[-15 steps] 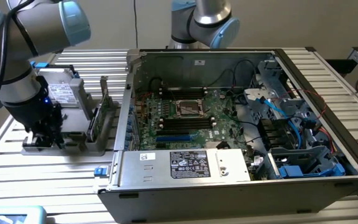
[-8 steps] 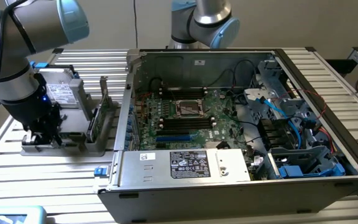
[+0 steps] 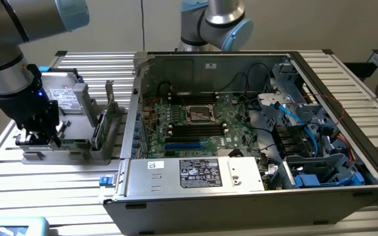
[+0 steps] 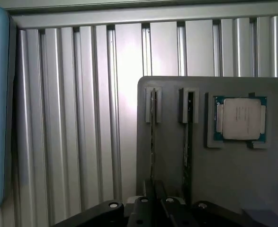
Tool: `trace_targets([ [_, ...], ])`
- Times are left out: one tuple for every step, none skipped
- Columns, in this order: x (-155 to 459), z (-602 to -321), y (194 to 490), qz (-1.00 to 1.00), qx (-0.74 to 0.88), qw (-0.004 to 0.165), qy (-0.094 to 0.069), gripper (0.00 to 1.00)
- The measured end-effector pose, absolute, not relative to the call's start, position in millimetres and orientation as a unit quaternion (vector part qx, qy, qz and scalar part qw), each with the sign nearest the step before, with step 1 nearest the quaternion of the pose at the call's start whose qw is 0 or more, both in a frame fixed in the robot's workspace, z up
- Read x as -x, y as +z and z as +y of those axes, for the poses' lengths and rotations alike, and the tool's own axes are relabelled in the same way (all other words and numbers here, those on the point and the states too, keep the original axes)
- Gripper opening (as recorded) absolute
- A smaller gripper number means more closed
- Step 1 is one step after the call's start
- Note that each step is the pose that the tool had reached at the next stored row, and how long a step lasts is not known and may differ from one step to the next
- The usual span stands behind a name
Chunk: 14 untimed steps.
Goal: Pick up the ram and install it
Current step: 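Pick up the ram and move it above insertion slot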
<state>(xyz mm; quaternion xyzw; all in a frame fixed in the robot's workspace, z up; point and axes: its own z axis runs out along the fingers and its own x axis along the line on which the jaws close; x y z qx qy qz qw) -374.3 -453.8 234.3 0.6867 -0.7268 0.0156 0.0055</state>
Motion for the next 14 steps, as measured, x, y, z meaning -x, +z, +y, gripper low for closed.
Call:
trace_targets([
  [374, -454, 239, -0.727, -0.687, 0.006, 0.016, 0.12],
  [374, -454, 243, -0.727, -0.687, 0.006, 0.016, 0.12],
  [374, -454, 248, -0.727, -0.687, 0.006, 0.016, 0.12],
  [374, -454, 252, -0.727, -0.687, 0.006, 0.016, 0.12],
  [374, -454, 257, -0.727, -0.686, 0.006, 0.016, 0.12],
  [374, -454, 262, -0.727, -0.686, 0.006, 0.016, 0.12],
  [374, -454, 266, -0.727, -0.686, 0.006, 0.016, 0.12],
  [374, -454, 271, -0.727, -0.686, 0.006, 0.016, 0.12],
  [374, -454, 275, -0.727, -0.686, 0.006, 0.016, 0.12],
  [374, -454, 280, -0.727, -0.686, 0.006, 0.016, 0.12],
  [374, -454, 284, -0.727, -0.686, 0.005, 0.016, 0.12],
  [374, -454, 289, -0.728, -0.686, 0.006, 0.016, 0.12],
  [374, -454, 293, -0.728, -0.686, 0.006, 0.016, 0.12],
  [373, -455, 298, -0.728, -0.686, 0.006, 0.016, 0.12],
])
